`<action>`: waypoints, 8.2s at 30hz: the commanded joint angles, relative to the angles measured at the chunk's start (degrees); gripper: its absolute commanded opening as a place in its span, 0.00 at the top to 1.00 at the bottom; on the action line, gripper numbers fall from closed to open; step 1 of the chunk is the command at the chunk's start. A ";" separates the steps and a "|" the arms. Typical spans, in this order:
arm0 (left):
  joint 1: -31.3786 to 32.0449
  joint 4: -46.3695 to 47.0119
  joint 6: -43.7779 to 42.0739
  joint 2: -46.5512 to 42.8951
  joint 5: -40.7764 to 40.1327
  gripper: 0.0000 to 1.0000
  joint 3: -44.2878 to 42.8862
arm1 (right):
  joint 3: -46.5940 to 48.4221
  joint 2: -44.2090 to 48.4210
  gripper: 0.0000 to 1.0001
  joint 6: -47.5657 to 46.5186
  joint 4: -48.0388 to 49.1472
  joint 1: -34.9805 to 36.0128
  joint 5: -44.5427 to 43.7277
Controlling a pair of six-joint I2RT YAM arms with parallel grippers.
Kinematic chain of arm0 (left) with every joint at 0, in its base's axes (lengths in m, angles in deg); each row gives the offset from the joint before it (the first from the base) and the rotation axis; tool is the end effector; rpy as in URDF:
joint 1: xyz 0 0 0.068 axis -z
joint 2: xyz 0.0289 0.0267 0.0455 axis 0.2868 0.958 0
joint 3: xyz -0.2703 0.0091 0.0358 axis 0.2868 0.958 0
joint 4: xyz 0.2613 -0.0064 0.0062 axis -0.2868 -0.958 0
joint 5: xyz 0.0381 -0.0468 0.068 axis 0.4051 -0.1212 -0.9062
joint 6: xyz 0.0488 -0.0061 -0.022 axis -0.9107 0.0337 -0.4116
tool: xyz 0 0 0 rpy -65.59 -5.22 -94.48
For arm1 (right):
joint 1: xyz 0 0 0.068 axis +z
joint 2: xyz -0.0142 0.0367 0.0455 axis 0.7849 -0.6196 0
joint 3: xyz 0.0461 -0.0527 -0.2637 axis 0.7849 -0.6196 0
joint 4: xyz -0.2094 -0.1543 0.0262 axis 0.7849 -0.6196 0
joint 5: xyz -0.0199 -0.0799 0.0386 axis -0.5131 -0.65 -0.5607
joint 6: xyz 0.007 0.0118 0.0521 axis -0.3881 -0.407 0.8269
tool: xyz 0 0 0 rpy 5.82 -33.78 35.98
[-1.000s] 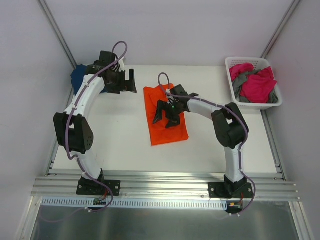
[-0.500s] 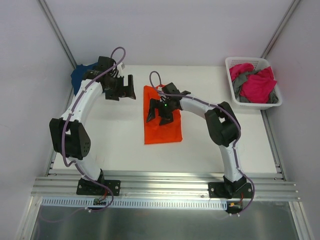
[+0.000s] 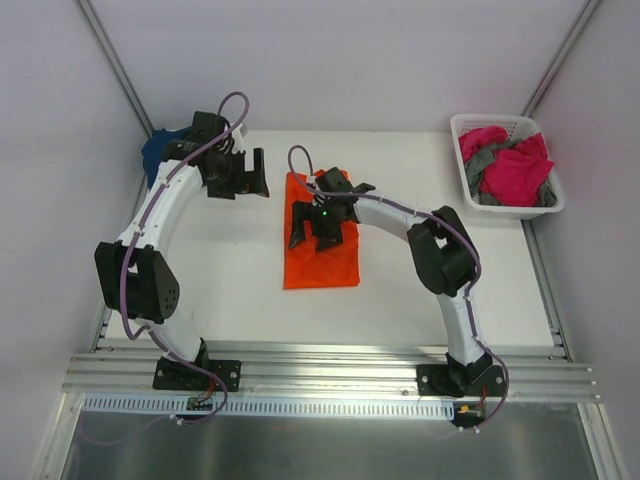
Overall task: Fold and stack the t-shirts
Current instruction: Fold the tshirt
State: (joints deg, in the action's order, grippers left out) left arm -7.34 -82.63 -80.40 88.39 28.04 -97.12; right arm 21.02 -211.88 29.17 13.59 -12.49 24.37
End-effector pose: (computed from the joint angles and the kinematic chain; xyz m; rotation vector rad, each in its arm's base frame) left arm 0.3618 -0.0687 0.3387 0.1207 2.4353 -0.4595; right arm 0.3577 0.3129 0.1731 -0.7334 2.5271 0.9712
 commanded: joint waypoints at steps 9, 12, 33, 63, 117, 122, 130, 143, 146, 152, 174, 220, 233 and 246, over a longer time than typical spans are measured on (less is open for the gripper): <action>-2.29 -1.24 2.98 -8.64 7.96 0.01 16.24 | -16.72 24.88 0.03 -8.12 -6.25 -2.57 -11.64; -2.20 -0.89 4.30 -9.43 9.88 0.02 21.77 | -24.02 28.06 0.03 -7.25 -6.50 -3.19 -12.09; 2.89 4.91 10.01 -1.44 19.56 0.41 31.03 | -36.60 33.35 0.24 -5.22 -3.69 -7.84 -8.31; 8.34 8.52 11.86 9.64 23.33 0.55 26.81 | -34.58 25.87 0.64 -5.13 1.58 -8.20 -2.50; 7.82 8.35 12.04 4.98 26.06 1.00 26.55 | -31.68 29.91 1.00 -6.10 1.76 -8.20 -0.22; 7.20 6.94 11.16 2.44 25.80 1.00 25.84 | -29.93 31.67 1.00 -6.10 0.53 -8.29 0.05; 6.33 4.65 10.37 -3.27 26.06 1.00 28.39 | -30.88 36.41 1.00 -6.71 -3.16 -8.28 1.10; 3.08 2.01 7.91 -9.88 23.43 1.00 24.09 | -28.87 42.58 1.00 -9.35 -6.33 -9.25 0.13; 2.11 2.28 6.94 -6.81 22.90 1.00 19.97 | -27.03 40.91 1.00 -9.35 -3.70 -10.30 -0.22; 0.96 2.37 5.53 1.11 22.19 1.00 9.33 | -18.86 33.88 1.00 -9.97 -1.67 -12.68 -0.22; 0.00 5.44 3.51 24.83 17.18 1.00 -18.63 | -2.51 15.16 1.00 -11.90 2.64 -17.78 -2.06; -1.59 7.03 5.88 23.45 21.13 1.00 -20.41 | 6.93 9.51 1.00 -12.34 1.23 -18.22 -1.54; -1.41 3.07 10.27 1.67 25.18 1.00 2.27 | -7.93 23.58 1.00 -9.53 -4.13 -16.20 3.47; -0.27 2.45 16.51 -13.38 26.94 1.00 33.73 | -29.21 31.14 1.00 -6.01 -4.47 -14.97 7.25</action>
State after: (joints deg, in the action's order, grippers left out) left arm -8.02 -78.65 -65.95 80.15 54.40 -67.18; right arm -6.37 -185.11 22.22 11.45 -27.49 30.71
